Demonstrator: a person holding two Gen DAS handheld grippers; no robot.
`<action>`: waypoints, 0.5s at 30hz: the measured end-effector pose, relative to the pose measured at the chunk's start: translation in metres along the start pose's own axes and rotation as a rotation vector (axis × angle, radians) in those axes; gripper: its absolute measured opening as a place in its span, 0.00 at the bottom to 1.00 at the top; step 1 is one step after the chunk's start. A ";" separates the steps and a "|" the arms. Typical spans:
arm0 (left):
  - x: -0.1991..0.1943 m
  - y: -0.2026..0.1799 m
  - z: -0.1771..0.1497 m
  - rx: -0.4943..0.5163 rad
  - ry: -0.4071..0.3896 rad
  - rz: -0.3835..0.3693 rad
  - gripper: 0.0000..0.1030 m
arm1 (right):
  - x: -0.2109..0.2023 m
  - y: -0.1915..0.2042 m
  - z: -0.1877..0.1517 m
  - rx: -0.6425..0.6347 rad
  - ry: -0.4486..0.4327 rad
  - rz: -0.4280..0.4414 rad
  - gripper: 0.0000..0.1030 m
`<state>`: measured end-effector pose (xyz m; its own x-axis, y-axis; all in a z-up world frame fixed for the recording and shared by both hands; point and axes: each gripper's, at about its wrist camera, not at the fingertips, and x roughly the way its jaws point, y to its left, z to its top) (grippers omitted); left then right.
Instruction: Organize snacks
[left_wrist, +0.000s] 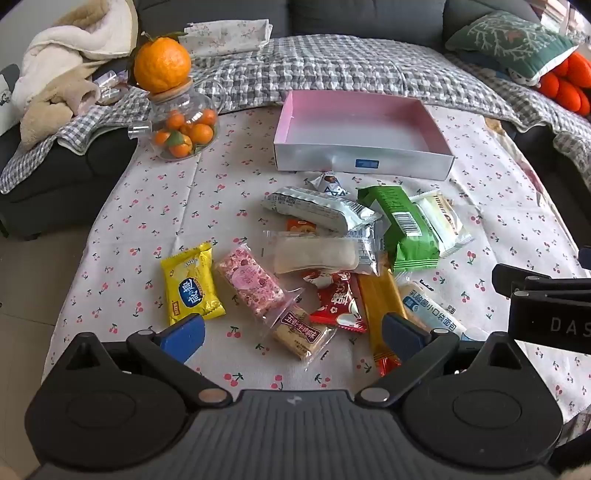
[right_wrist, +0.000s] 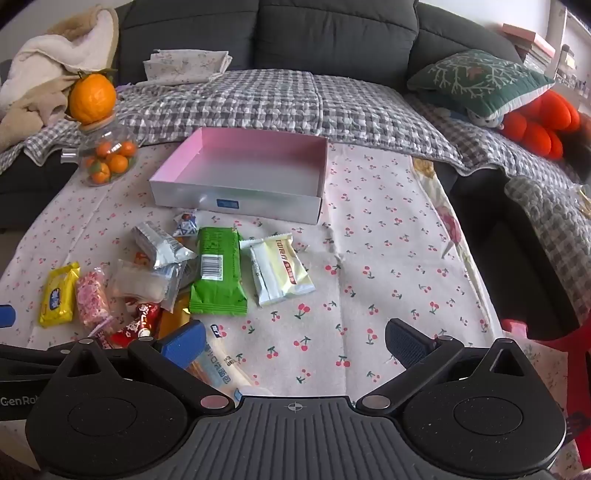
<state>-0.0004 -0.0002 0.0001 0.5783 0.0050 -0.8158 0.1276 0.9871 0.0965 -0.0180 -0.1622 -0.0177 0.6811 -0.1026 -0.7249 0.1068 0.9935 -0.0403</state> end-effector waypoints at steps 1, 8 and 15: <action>0.000 0.000 0.000 0.000 0.000 0.000 0.99 | 0.000 0.000 0.000 0.001 0.001 0.001 1.00; -0.003 0.002 -0.001 0.005 -0.004 -0.005 0.99 | -0.002 0.000 0.001 0.006 0.003 0.002 1.00; -0.002 0.001 0.001 0.007 -0.021 -0.012 0.99 | -0.003 -0.001 0.001 0.017 -0.015 0.009 1.00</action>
<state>-0.0010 0.0005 0.0026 0.5939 -0.0101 -0.8045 0.1402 0.9859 0.0912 -0.0197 -0.1633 -0.0143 0.6930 -0.0943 -0.7147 0.1126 0.9934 -0.0219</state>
